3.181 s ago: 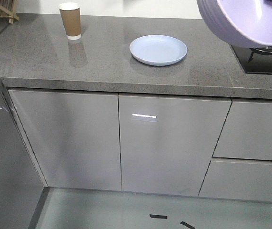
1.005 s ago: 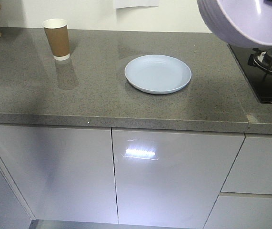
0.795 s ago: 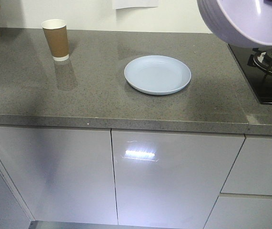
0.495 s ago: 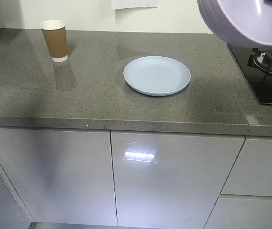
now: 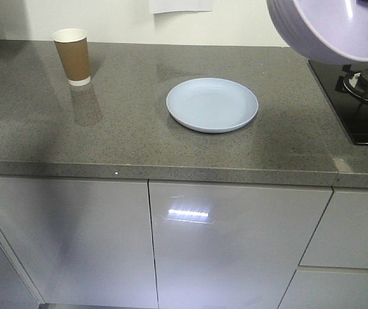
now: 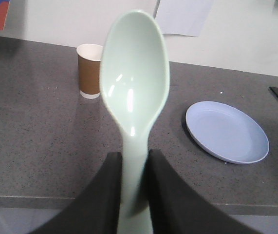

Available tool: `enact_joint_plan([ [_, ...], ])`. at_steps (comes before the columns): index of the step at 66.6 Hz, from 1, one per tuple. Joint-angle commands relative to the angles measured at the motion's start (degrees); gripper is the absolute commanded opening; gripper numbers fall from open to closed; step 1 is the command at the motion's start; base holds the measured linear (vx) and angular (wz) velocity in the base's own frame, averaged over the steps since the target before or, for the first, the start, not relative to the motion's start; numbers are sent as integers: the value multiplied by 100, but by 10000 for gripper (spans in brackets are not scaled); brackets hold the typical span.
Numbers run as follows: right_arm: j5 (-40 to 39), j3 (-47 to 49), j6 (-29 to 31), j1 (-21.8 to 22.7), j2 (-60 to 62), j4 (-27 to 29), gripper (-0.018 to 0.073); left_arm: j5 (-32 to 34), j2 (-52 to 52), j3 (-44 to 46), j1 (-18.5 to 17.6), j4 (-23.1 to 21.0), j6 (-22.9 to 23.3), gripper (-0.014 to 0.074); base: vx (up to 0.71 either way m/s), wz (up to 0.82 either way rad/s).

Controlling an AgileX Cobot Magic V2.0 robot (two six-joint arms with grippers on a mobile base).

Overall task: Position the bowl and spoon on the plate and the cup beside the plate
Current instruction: 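Drive forward until the plate is centered in front of the robot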

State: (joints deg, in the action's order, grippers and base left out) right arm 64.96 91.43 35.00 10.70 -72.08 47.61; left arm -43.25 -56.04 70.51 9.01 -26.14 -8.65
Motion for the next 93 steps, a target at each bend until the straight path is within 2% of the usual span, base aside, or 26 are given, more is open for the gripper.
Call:
enact_joint_plan([
  [1, -252, 146, 33, 20, 130, 273, -8, 352, 53, 134, -8, -153, 8, -6, 3, -1],
  [93, -252, 146, 33, 20, 130, 273, -8, 352, 53, 134, -8, -153, 8, -6, 6, -3],
])
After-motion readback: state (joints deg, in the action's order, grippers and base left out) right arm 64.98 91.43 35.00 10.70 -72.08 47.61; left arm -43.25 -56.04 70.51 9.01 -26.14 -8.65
